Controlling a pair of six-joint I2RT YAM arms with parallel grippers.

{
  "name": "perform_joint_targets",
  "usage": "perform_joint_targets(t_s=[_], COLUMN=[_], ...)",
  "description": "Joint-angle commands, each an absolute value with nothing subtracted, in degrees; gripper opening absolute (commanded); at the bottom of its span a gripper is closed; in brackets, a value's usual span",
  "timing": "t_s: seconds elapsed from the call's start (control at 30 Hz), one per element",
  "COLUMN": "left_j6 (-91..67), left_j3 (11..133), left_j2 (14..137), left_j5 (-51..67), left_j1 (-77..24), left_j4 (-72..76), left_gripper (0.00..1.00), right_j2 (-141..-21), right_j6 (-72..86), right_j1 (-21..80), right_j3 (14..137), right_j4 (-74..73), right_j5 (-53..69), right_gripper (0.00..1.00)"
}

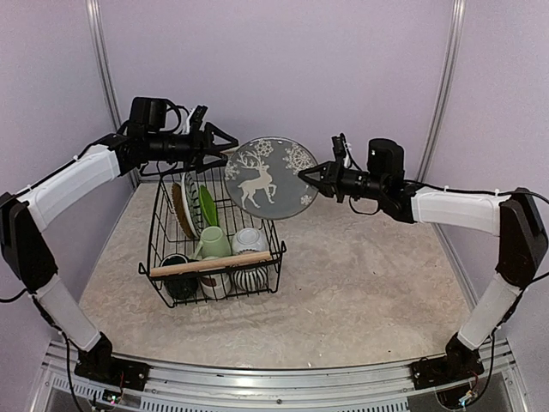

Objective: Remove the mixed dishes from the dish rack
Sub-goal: Pass from the left arm to the right, then place the plate in the corner of the board.

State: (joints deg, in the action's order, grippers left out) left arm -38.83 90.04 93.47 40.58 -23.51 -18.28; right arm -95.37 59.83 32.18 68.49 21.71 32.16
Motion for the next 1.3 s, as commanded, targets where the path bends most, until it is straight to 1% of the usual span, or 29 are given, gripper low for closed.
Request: perform_joint_targets(t_s=[0.0,0.1,0.2,0.27,0.3,0.5,0.63,0.73,0.9,1.27], left_j6=[-37.57,-36.98,-35.6,-35.44,-35.24,-32.94,-31.27,-30.72,-29.62,-26.72], left_j3=[89.56,88.66,88.25,88.47,88.15,87.92,88.74,89.95,90.26,90.42], left_j2=[90.06,89.04,88.15,87.77,87.53,85.41,84.74,85.22,85.37,85.91], left_j5=[40.6,40.67,38.69,37.8,37.48,30.29,24.44,23.39,22.37,17.78], left_j1=[-21.85,-21.01,-20.31,-19.3,-18.62,-14.98,-13.4,-12.65,-12.5,-12.41], left_j4=[-18.19,-18.62,-20.4,-22.44,-22.98,-29.77,-34.41,-37.01,-38.5,-41.89], left_gripper=[0.74,0.82,0.87,0.96,0.98,0.99,0.99,0.99,0.99,0.99], right_j2=[-89.04,-85.38,-80.67,-77.78,-76.45,-73.34,-75.82,-79.86,-87.46,-102.63], right_j6=[60.81,61.29,60.99,60.96,60.55,56.31,55.95,56.05,55.31,54.24], right_j1=[28.34,24.94,20.38,16.44,14.78,3.69,-3.43,-6.96,-10.53,-13.47], right_j3=[65.07,60.51,56.24,53.28,51.89,47.14,44.92,45.08,48.32,56.31], right_j4=[28.13,29.19,27.44,26.36,25.38,16.94,18.48,20.29,21.48,23.35], right_j5=[32.53,32.74,32.02,31.83,31.55,31.29,33.4,35.22,36.7,35.4], right_gripper=[0.0,0.0,0.0,0.0,0.0,0.0,0.0,0.0,0.0,0.0])
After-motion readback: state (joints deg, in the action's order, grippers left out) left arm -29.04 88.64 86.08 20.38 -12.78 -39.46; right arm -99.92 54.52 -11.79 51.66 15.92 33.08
